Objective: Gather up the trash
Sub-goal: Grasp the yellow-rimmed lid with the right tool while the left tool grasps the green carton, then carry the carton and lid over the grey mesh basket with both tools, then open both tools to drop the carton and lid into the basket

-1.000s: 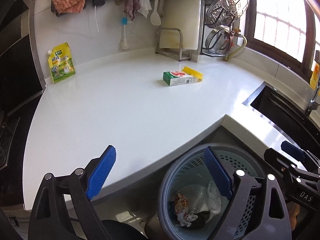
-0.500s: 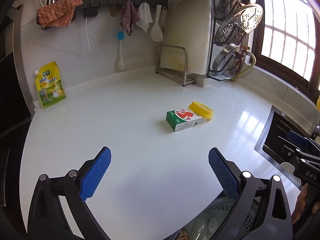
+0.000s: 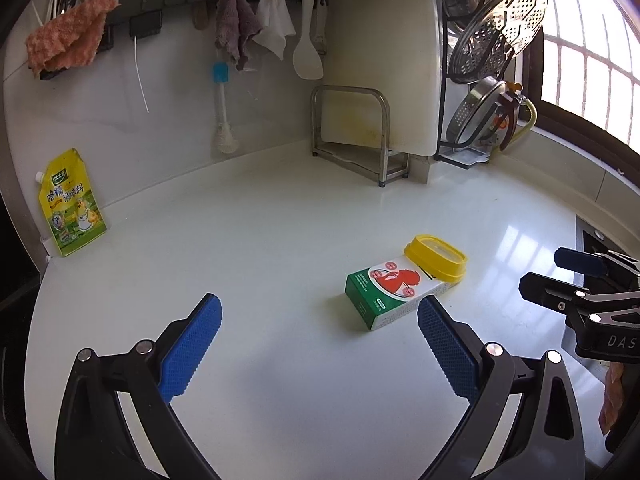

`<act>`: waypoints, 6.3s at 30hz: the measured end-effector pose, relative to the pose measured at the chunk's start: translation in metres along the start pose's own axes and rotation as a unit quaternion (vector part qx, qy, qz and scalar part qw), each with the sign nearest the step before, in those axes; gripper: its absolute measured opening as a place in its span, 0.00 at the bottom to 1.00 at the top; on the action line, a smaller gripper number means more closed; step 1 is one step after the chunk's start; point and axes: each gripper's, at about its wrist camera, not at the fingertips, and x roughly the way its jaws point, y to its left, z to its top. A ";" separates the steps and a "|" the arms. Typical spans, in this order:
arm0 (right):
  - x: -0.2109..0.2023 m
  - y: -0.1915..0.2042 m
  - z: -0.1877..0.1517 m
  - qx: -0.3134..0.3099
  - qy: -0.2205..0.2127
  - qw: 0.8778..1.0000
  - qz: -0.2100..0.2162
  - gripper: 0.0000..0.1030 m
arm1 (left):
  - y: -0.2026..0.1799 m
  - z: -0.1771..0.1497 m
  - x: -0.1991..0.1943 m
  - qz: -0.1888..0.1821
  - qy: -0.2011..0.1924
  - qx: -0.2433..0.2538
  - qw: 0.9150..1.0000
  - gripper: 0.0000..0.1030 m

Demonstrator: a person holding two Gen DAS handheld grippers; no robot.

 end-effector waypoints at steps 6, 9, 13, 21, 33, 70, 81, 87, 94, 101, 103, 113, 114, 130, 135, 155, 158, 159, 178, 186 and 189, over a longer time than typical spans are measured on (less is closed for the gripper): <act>0.043 -0.012 0.017 0.025 0.036 0.999 0.029 0.79 | 0.013 0.002 0.031 0.000 0.016 -0.033 0.999 0.94; 0.060 -0.013 0.021 0.024 0.044 0.998 0.030 0.79 | 0.016 -0.001 0.037 0.006 0.018 -0.030 0.999 0.94; 0.078 -0.011 0.025 0.019 0.055 0.998 0.035 0.79 | 0.016 -0.001 0.039 0.004 0.023 -0.023 0.999 0.94; 0.103 -0.007 0.033 0.015 0.073 0.996 0.046 0.79 | 0.013 -0.002 0.039 -0.001 0.027 -0.013 1.000 0.94; 0.108 0.002 0.033 -0.001 0.062 0.996 0.058 0.66 | 0.007 -0.005 0.038 -0.029 0.039 -0.009 0.999 0.94; -0.036 -0.066 -0.048 0.117 -0.007 0.989 0.094 0.65 | -0.050 0.017 0.120 -0.213 0.119 0.185 0.952 0.94; -0.036 -0.064 -0.049 0.122 -0.007 0.987 0.103 0.65 | -0.064 0.011 0.123 -0.238 0.151 0.188 0.941 0.67; -0.038 -0.063 -0.050 0.116 -0.012 0.988 0.099 0.65 | -0.055 0.010 0.114 -0.230 0.155 0.115 0.954 0.58; -0.044 -0.057 -0.058 0.114 -0.014 0.988 0.099 0.65 | -0.045 -0.002 0.058 -0.187 0.118 0.077 0.972 0.56; -0.063 -0.037 -0.077 0.107 -0.018 0.989 0.103 0.65 | -0.033 -0.024 -0.002 -0.139 0.086 0.054 0.985 0.52; -0.070 -0.032 -0.084 0.110 -0.018 0.988 0.106 0.65 | -0.030 -0.031 -0.010 -0.135 0.089 0.049 0.986 0.51; -0.109 -0.013 -0.129 0.124 -0.023 0.987 0.100 0.65 | -0.027 -0.055 -0.065 -0.129 0.070 0.010 0.989 0.50; -0.113 -0.011 -0.134 0.124 -0.022 0.987 0.098 0.65 | -0.028 -0.057 -0.072 -0.128 0.067 0.008 0.989 0.50; -0.168 0.019 -0.209 0.124 -0.024 0.990 0.062 0.65 | -0.034 -0.134 -0.180 -0.064 0.043 -0.024 0.997 0.50; -0.181 0.030 -0.233 0.118 -0.022 0.992 0.047 0.65 | -0.045 -0.162 -0.197 -0.045 0.043 -0.025 0.998 0.50; -0.172 0.053 -0.289 0.087 0.009 0.996 -0.009 0.66 | -0.073 -0.223 -0.194 -0.058 0.108 -0.013 0.992 0.51; -0.170 0.050 -0.286 0.088 0.008 0.996 -0.008 0.66 | -0.072 -0.221 -0.190 -0.053 0.109 -0.015 0.993 0.51; -0.169 0.050 -0.286 0.087 0.008 0.996 -0.008 0.66 | -0.071 -0.221 -0.189 -0.051 0.110 -0.017 0.993 0.51; -0.169 0.045 -0.284 0.095 0.004 0.995 -0.007 0.74 | -0.061 -0.215 -0.190 -0.026 0.106 -0.031 0.994 0.75; -0.171 0.044 -0.284 0.095 0.004 0.995 -0.010 0.74 | -0.058 -0.211 -0.196 -0.017 0.097 -0.036 0.994 0.83; -0.172 0.045 -0.284 0.093 0.003 0.996 -0.012 0.74 | -0.056 -0.210 -0.198 -0.013 0.093 -0.038 0.995 0.87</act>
